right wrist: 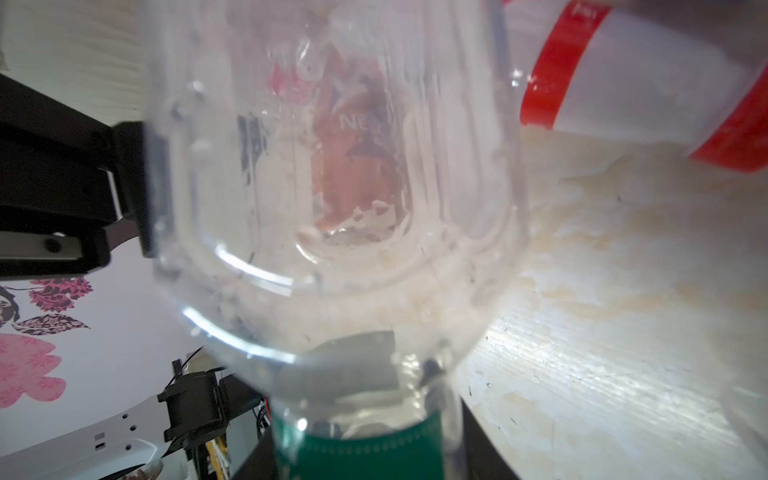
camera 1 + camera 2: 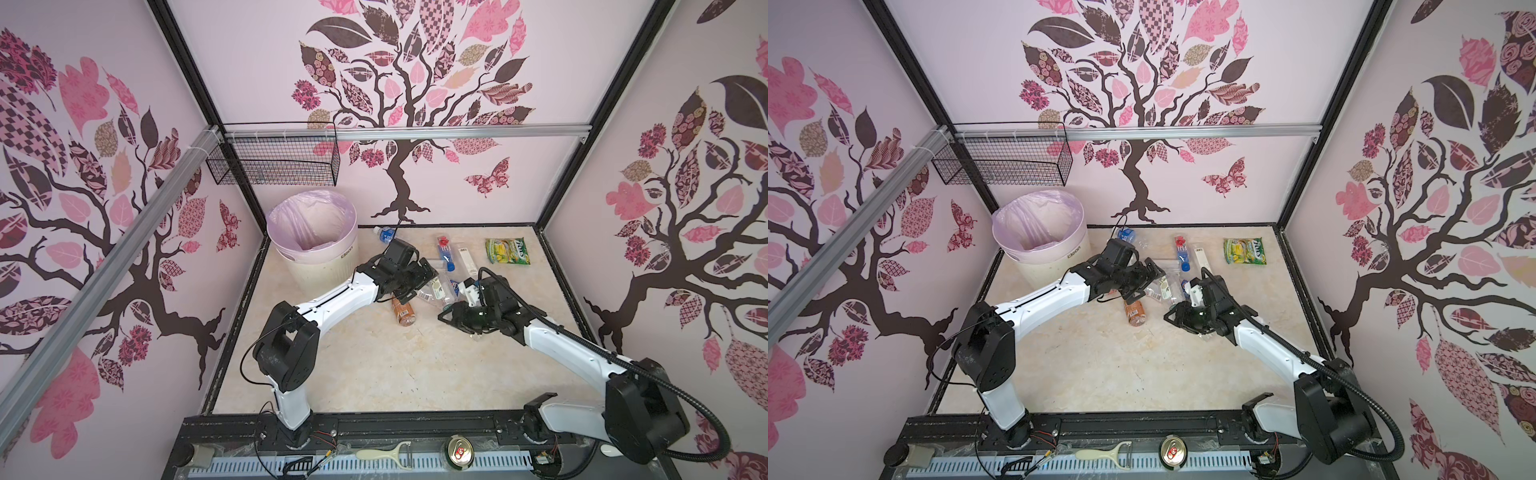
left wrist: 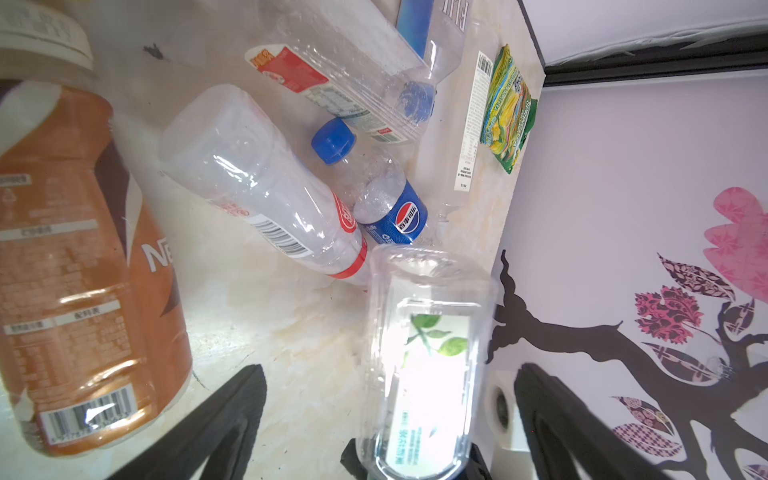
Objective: Throw the plastic bottles in the bin
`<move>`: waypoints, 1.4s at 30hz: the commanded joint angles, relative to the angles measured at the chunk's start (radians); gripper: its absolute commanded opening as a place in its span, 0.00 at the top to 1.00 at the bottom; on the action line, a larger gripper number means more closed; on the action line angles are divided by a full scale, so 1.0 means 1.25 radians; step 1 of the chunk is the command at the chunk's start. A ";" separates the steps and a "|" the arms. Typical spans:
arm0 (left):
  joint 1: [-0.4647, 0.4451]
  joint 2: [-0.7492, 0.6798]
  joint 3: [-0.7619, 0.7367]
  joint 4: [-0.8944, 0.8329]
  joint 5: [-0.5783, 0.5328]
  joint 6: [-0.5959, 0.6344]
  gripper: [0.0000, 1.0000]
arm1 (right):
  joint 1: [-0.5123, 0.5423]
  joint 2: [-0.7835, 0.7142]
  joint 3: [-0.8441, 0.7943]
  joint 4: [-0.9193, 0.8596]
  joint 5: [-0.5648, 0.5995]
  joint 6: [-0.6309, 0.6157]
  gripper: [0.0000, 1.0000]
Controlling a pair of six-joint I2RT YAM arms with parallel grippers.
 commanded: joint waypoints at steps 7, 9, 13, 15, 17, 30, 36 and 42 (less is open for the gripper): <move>0.050 -0.022 0.062 0.079 0.106 -0.096 0.02 | 0.056 -0.026 0.187 -0.177 0.155 -0.144 0.69; 0.063 -0.024 0.068 0.110 0.128 -0.110 0.02 | 0.069 -0.017 0.209 -0.197 0.177 -0.156 0.69; 0.068 -0.024 0.081 0.134 0.157 -0.130 0.02 | 0.105 -0.008 0.234 -0.218 0.233 -0.183 0.69; 0.069 -0.026 0.078 0.139 0.167 -0.139 0.02 | 0.126 0.000 0.246 -0.231 0.265 -0.197 0.70; 0.068 -0.031 0.073 0.140 0.164 -0.137 0.02 | 0.140 0.008 0.259 -0.245 0.298 -0.209 0.71; 0.066 -0.046 0.055 0.101 0.151 -0.088 0.16 | 0.160 0.033 0.310 -0.270 0.370 -0.219 0.72; 0.061 -0.042 0.058 0.071 0.147 -0.055 0.18 | 0.170 0.057 0.336 -0.286 0.385 -0.231 0.72; 0.057 -0.040 0.061 0.047 0.138 -0.030 0.19 | 0.184 0.076 0.352 -0.287 0.364 -0.233 0.72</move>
